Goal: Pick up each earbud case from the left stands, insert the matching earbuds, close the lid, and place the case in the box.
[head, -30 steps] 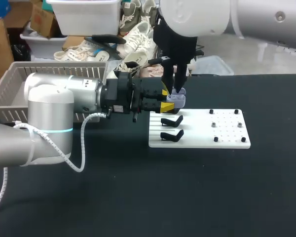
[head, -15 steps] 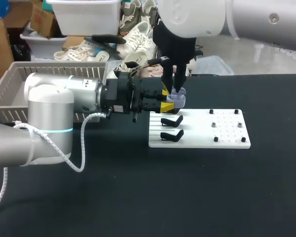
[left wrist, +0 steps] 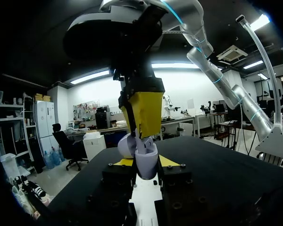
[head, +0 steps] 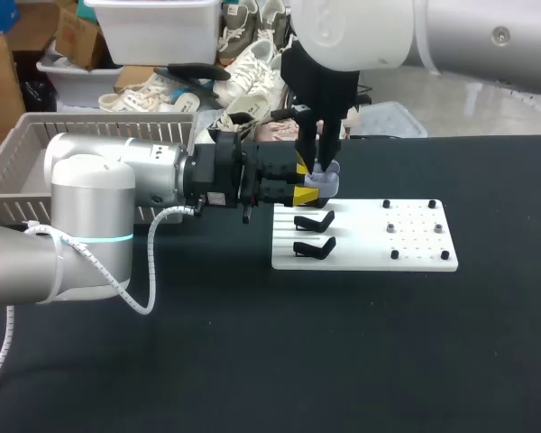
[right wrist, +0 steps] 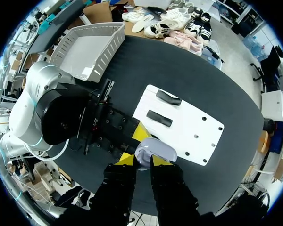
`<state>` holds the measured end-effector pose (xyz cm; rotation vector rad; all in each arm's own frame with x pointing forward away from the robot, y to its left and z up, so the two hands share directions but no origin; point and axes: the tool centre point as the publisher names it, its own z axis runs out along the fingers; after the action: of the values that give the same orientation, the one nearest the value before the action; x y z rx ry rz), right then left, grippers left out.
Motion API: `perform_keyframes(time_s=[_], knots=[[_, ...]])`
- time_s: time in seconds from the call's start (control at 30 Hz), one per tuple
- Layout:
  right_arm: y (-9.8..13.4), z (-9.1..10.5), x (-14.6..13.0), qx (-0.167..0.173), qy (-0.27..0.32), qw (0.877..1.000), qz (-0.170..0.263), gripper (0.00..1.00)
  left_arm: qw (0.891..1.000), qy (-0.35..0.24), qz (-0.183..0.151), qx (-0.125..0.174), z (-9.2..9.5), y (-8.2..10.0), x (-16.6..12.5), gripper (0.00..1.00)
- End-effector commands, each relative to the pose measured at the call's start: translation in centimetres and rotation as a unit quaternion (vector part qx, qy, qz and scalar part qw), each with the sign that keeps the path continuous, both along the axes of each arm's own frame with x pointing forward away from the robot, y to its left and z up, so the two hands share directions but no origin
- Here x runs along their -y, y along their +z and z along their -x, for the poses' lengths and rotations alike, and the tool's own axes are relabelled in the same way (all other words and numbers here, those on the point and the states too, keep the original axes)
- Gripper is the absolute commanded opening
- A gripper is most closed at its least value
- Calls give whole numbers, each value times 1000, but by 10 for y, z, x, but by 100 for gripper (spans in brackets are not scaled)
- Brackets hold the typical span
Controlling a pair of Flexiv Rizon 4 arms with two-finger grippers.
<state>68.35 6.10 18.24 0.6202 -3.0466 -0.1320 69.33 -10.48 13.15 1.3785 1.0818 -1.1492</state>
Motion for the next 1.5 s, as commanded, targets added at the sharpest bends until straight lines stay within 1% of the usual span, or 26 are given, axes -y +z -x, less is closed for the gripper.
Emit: perform_keyframes(time_s=[0.03, 0.33, 0.53, 0.57, 0.63, 0.73, 0.77, 0.97, 1.03, 1.13, 1.2, 1.27, 1.3, 1.4, 1.5], knots=[[-3, 2, 2, 2, 0, 1000, -3, 0, 1000, 1, 0, 1, 0, -1, 0, 0], [-7, 2, 3, -5, 7, 1000, 5, 0, 1000, 1, 0, 1, 0, -1, 0, 0], [-11, 3, 0, -1, 13, 1000, 10, 0, 1000, 1, 0, 1, 0, -1, 0, 0], [-11, 3, -1, -1, 13, 1000, 11, 12, 1000, 1, 0, 1, 0, -1, 0, 0], [-12, 3, -1, 0, 15, 1000, 13, 26, 1000, 1, 0, 1, 0, -1, 0, 0], [-9, 5, 1, 4, 13, 1000, 12, 42, 1000, 1, 0, 1, 0, -1, 0, 0], [-7, 5, 2, 5, 12, 1000, 11, 45, 1000, 1, 0, 1, 0, -1, 0, 0], [6, 12, 6, 16, 9, 1000, 5, 48, 1000, 1, 0, 1, 0, -1, 0, 0], [13, 14, 9, 19, 4, 1000, -8, 52, 1000, 1, 0, 1, 0, -1, 0, 0], [22, 10, 17, 24, -10, 999, -28, 65, 1000, 1, 0, 1, 0, -1, 0, 0], [25, 1, 25, 38, -37, 998, -32, 73, 1000, 1, 0, 1, 0, -1, 0, 0], [28, -9, 33, 51, -63, 996, -45, 93, 1000, 1, 0, 1, 0, -1, 0, 0], [28, -14, 37, 59, -76, 994, -46, 100, 1000, 1, 0, 1, 0, -1, 0, 0], [24, -28, 47, 75, -114, 989, -53, 100, 1000, 1, 0, 1, 0, -1, 0, 0], [19, -39, 55, 80, -137, 986, -54, 100, 1000, 1, 0, 1, 0, -1, 0, 0]])
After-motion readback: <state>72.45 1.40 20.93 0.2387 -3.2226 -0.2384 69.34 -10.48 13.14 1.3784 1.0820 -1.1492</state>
